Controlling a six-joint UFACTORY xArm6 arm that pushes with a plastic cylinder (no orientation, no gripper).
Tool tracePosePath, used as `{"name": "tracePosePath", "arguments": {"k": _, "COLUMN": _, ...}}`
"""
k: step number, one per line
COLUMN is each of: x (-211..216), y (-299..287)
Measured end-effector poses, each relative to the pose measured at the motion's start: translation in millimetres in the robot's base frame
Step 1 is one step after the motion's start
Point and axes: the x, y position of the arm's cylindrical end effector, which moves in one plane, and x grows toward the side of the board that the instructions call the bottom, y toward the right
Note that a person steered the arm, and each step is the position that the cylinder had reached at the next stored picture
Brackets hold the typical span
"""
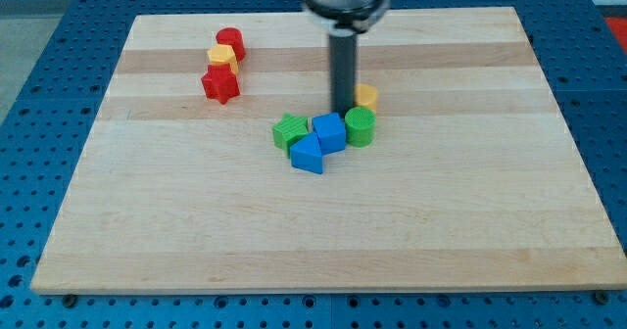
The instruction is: Push the yellow heart towards the right center of the board
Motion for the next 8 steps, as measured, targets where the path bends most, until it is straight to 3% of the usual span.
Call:
{"name": "tracePosePath", "arguments": {"k": 1, "x": -22, "y": 49}}
{"name": "tracePosePath", "arguments": {"k": 3, "x": -74, "y": 68}}
{"name": "tracePosePath", "arguments": {"k": 5, "x": -45, "y": 97}}
{"name": "tracePosePath", "arguments": {"k": 7, "x": -49, "y": 28}}
{"name": "tracePosePath", "arguments": {"k": 8, "x": -33, "y": 41}}
